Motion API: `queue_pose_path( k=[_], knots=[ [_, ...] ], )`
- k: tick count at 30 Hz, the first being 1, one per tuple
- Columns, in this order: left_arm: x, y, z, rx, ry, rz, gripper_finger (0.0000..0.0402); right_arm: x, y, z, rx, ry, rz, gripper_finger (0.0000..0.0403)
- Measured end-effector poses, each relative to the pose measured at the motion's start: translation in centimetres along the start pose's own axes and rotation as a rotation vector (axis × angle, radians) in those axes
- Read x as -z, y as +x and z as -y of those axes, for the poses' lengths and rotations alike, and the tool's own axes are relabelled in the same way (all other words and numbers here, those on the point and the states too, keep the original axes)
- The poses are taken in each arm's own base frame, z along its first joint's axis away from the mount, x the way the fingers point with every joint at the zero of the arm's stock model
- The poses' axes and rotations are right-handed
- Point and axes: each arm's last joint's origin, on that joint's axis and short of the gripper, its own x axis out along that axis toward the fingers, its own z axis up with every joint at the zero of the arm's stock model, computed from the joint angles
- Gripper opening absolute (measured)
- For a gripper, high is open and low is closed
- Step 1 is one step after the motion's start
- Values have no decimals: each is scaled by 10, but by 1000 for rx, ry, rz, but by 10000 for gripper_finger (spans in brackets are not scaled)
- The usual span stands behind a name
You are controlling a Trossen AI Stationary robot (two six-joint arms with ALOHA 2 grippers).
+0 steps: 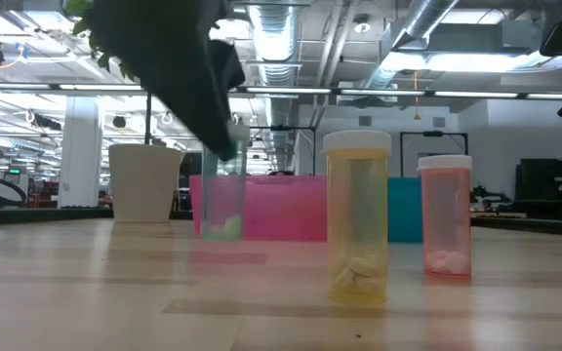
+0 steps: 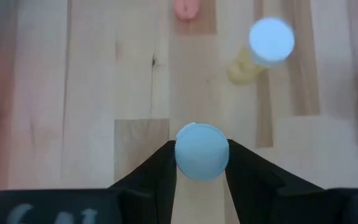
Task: Pick and place medicine bottles into bin by pill shape (circle, oval)
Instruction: Put the green pill bottle into the blue bin
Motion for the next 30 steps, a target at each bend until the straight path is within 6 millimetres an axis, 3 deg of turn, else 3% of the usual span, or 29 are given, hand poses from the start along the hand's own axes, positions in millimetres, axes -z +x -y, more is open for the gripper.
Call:
queue_pose_path(
  k=[10, 19, 25, 30],
  knots=[
    [-51, -42, -35, -106, -83, -2, 114, 0, 0, 0, 1, -1, 0, 120],
    [-106, -73, -111, -174, -164, 174, 114, 0, 0, 0, 2, -6, 2, 120],
    [-125, -75, -157, -198, -207, 302, 114, 0, 0, 0, 2, -9, 3, 120],
    [-138, -48, -173, -150, -197, 313, 114, 0, 0, 0, 3, -9, 3, 120]
  ],
)
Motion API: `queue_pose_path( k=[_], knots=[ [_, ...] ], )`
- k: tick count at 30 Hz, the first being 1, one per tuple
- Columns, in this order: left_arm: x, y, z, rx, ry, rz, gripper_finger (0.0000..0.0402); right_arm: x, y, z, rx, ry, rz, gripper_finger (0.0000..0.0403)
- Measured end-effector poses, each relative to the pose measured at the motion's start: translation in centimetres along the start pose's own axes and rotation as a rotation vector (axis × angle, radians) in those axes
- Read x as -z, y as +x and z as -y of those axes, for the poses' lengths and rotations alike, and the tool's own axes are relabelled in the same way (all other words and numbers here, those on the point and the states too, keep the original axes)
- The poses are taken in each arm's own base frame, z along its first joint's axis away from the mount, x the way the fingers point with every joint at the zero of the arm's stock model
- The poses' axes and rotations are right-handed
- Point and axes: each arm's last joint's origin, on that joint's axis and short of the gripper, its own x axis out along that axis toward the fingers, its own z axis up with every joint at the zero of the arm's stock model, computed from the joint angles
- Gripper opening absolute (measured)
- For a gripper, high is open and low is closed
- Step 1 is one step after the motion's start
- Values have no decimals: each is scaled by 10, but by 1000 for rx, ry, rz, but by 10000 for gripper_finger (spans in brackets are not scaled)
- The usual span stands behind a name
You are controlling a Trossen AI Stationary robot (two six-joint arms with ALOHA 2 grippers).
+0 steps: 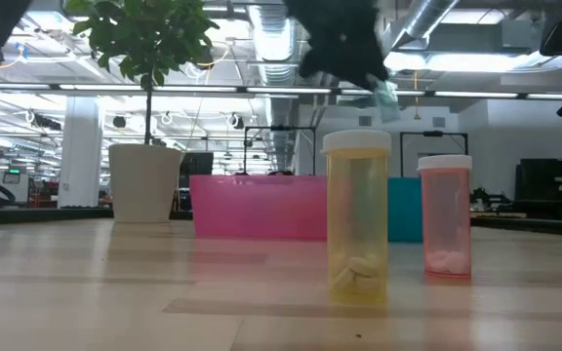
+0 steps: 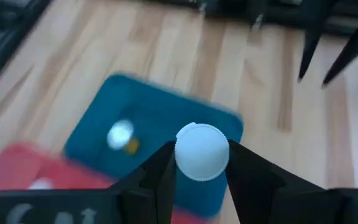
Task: Pick and place medicine bottles into bin by pill shape (circle, oval)
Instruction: Put the green pill bottle into the blue bin
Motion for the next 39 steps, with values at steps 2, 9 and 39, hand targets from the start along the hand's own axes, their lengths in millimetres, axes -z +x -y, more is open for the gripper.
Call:
queue_pose_path(
  k=[2, 9, 39],
  knots=[
    [-1, 15, 2, 0, 27, -23, 114, 0, 0, 0, 3, -2, -1, 120],
    [0, 61, 5, -56, 79, -98, 114, 1, 0, 2, 17, -10, -10, 120],
    [34, 113, -22, -87, 95, -306, 125, 2, 0, 4, 33, -17, -20, 120]
  ],
)
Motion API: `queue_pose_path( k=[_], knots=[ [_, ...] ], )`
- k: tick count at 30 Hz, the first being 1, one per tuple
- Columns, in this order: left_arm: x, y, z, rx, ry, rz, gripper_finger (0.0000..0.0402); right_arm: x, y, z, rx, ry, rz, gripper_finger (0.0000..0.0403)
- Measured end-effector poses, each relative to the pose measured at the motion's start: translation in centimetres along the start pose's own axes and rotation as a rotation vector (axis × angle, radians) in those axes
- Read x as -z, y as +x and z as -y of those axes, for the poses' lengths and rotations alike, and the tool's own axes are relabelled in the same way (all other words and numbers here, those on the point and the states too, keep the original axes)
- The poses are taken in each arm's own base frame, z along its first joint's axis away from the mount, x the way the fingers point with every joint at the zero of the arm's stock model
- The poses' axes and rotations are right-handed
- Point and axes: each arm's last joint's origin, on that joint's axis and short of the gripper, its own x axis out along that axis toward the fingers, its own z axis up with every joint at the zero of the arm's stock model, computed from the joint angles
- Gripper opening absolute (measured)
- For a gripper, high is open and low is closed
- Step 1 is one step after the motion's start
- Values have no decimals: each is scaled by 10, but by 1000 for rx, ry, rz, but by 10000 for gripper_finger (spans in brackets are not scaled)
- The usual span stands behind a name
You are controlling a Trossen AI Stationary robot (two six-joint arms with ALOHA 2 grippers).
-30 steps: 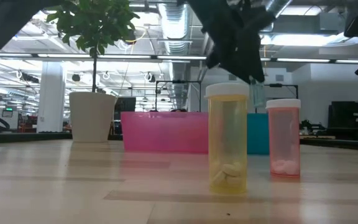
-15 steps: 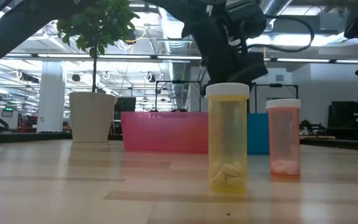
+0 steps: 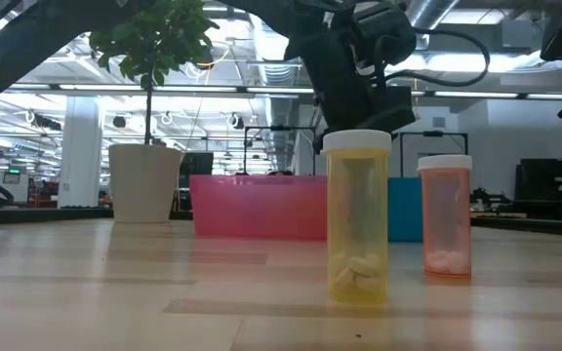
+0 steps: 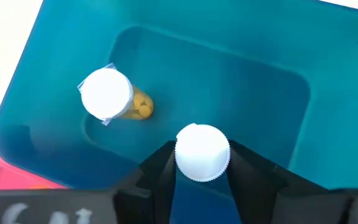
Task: Pick and place medicine bottles into bin by pill shape (circle, oval)
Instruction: Put the green pill bottle into the blue bin, then put the red pill bottle into the blue bin
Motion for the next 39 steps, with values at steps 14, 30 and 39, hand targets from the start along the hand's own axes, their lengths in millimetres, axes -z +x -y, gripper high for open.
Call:
queue_pose_path(
  k=[14, 30, 39],
  knots=[
    [0, 0, -2, -5, 1, -4, 177, 0, 0, 0, 3, -2, -2, 120],
    [-19, -47, -3, 37, -7, -20, 283, 0, 0, 0, 3, -2, -1, 120],
    [-21, -123, 41, 194, -6, 82, 284, 0, 0, 0, 4, -2, 0, 120]
  ],
)
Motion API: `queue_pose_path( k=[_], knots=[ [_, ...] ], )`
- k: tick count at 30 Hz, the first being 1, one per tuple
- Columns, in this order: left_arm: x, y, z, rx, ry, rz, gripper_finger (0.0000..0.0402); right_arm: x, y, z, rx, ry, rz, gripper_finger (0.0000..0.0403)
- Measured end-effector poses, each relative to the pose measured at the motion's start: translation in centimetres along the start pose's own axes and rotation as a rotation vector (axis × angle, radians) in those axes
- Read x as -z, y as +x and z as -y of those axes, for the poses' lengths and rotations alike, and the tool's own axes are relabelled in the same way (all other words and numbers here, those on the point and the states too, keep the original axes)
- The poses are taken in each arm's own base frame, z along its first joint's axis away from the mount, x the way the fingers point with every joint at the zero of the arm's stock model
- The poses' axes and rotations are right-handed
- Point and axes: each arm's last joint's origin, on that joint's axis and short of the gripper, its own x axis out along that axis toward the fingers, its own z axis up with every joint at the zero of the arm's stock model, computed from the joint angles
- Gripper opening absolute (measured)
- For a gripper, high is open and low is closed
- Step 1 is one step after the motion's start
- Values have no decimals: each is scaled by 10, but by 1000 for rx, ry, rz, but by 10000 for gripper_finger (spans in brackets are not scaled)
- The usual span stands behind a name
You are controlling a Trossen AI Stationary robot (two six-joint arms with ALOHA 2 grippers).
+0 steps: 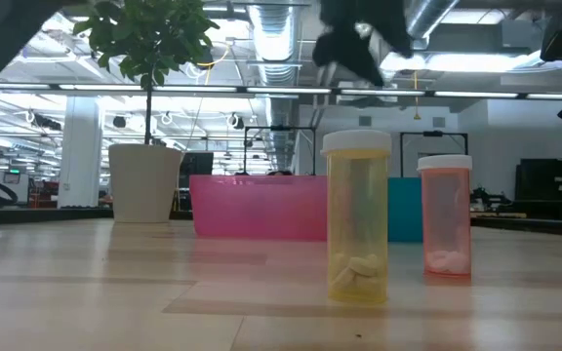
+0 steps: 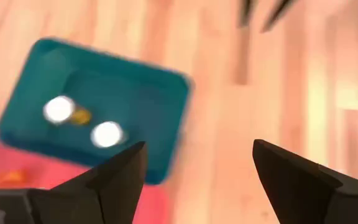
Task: Pick and place medicine bottles into bin by pill shape (circle, oval)
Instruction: Put the red pill bottle into the blue bin
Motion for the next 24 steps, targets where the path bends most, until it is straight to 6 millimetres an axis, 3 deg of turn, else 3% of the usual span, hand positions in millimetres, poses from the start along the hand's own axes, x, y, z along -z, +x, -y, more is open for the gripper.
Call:
queue_pose_path(
  k=[6, 13, 24],
  knots=[
    [13, -14, 63, 24, 84, 46, 284, 0, 0, 0, -3, 1, 1, 120],
    [33, 10, 123, 54, 178, 119, 284, 0, 0, -1, -10, 4, 5, 120],
    [50, 68, 142, 144, 318, 95, 284, -2, 0, -4, -34, 24, 18, 120]
  ],
)
